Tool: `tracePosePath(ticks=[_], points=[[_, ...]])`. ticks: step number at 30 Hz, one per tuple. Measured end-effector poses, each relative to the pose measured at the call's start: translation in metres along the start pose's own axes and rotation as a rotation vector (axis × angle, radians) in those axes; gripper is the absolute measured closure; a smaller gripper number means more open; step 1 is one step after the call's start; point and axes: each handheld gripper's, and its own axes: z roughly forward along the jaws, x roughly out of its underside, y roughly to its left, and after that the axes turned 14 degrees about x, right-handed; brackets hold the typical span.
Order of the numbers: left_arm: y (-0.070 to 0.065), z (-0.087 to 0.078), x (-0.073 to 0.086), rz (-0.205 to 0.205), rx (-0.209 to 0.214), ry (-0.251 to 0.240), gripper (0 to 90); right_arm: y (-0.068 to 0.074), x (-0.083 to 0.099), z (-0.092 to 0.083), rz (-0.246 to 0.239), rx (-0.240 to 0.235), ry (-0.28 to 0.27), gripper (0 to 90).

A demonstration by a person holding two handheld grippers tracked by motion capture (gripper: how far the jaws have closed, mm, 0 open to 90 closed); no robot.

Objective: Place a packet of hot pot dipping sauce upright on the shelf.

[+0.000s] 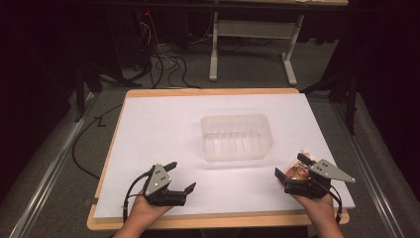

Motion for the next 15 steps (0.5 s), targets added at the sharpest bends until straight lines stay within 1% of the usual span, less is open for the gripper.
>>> tracePosePath(ticks=[6,15], points=[[0.0003,0.0017,0.0013,0.003,0.010,0.006,11.4,0.0008,0.0003,0.0006,-0.001,-0.008,0.004,1.3],[0.0003,0.0014,0.0013,0.006,0.010,0.000,11.6,0.0009,0.0003,0.0006,-0.005,-0.017,0.002,1.2]])
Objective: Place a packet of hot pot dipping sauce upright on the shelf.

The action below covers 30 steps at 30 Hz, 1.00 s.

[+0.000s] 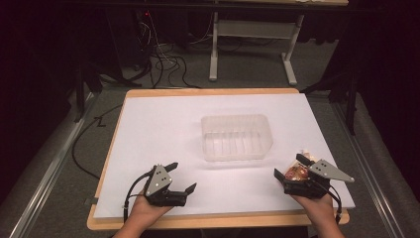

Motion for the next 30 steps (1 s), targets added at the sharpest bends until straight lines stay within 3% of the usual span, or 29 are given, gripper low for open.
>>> tracePosePath(ticks=[7,11,25,30], points=[[0.000,0.001,0.000,0.002,0.001,0.002,11.6,-0.003,0.000,0.000,0.003,0.000,0.020,1.9],[0.000,0.001,0.001,0.002,0.002,0.011,11.6,-0.008,-0.001,0.001,-0.008,0.027,0.030,1.9],[0.002,0.004,0.003,-0.002,-0.001,0.024,11.5,-0.040,0.004,0.000,0.035,0.115,0.050,4.3],[0.002,0.005,0.003,-0.005,0.000,0.025,11.5,-0.058,0.007,-0.002,0.065,0.151,0.070,8.0]])
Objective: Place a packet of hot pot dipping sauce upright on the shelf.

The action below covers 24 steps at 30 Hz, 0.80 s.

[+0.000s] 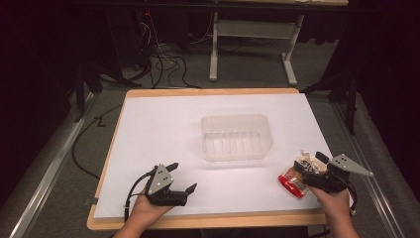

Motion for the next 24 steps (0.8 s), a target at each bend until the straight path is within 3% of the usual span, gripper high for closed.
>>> tracePosePath(ticks=[7,13,21,24], points=[[0.000,0.001,0.001,0.001,0.005,0.008,11.6,-0.022,0.005,0.002,0.026,0.043,0.020,16.1],[0.000,0.001,0.001,-0.001,0.008,0.009,11.6,-0.040,0.010,0.004,0.083,0.060,0.049,21.7],[0.000,0.002,0.001,0.001,0.011,0.013,11.8,-0.071,0.023,0.010,0.202,0.109,0.125,26.8],[0.000,0.003,0.001,0.001,0.011,0.013,11.8,-0.076,0.028,0.013,0.217,0.113,0.152,26.9]])
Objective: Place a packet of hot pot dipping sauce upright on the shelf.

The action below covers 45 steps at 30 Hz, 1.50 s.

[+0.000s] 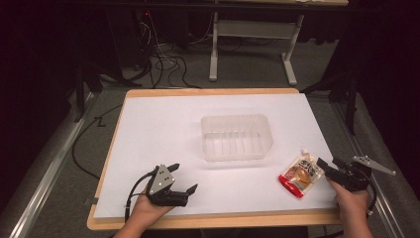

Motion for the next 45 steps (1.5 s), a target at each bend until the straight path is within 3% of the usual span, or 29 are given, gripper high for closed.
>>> tracePosePath(ticks=[1,5,8,13,17,22,28,33,39,45], points=[[0.000,0.000,0.000,0.000,0.001,0.000,11.9,-0.004,0.002,0.004,0.026,0.001,0.033,27.3],[0.000,0.000,0.000,0.002,0.002,0.000,12.0,-0.010,0.004,0.006,0.081,-0.005,0.061,29.2],[0.000,0.000,0.000,0.002,0.003,0.000,12.0,-0.011,0.004,0.006,0.091,-0.005,0.068,31.0],[-0.001,0.000,0.000,0.005,0.007,0.003,12.1,-0.012,0.004,0.014,0.129,-0.012,0.156,33.0],[-0.001,0.000,0.000,0.005,0.009,0.003,12.2,-0.012,0.004,0.017,0.137,-0.025,0.195,35.5],[-0.001,0.001,0.000,0.005,0.015,0.000,12.5,-0.013,0.004,0.018,0.156,-0.038,0.209,43.5],[-0.002,0.001,0.000,0.007,0.016,0.001,12.7,-0.012,0.004,0.020,0.133,-0.090,0.231,51.4],[-0.002,0.000,-0.001,0.011,0.019,0.002,13.4,-0.010,0.004,0.017,0.107,-0.132,0.205,60.0],[-0.003,-0.002,-0.001,-0.003,0.033,-0.014,13.7,-0.007,0.005,0.020,0.083,-0.117,0.246,60.1],[-0.002,-0.001,-0.001,-0.031,0.024,-0.031,13.7,-0.006,0.005,0.021,0.071,-0.127,0.244,59.8]])
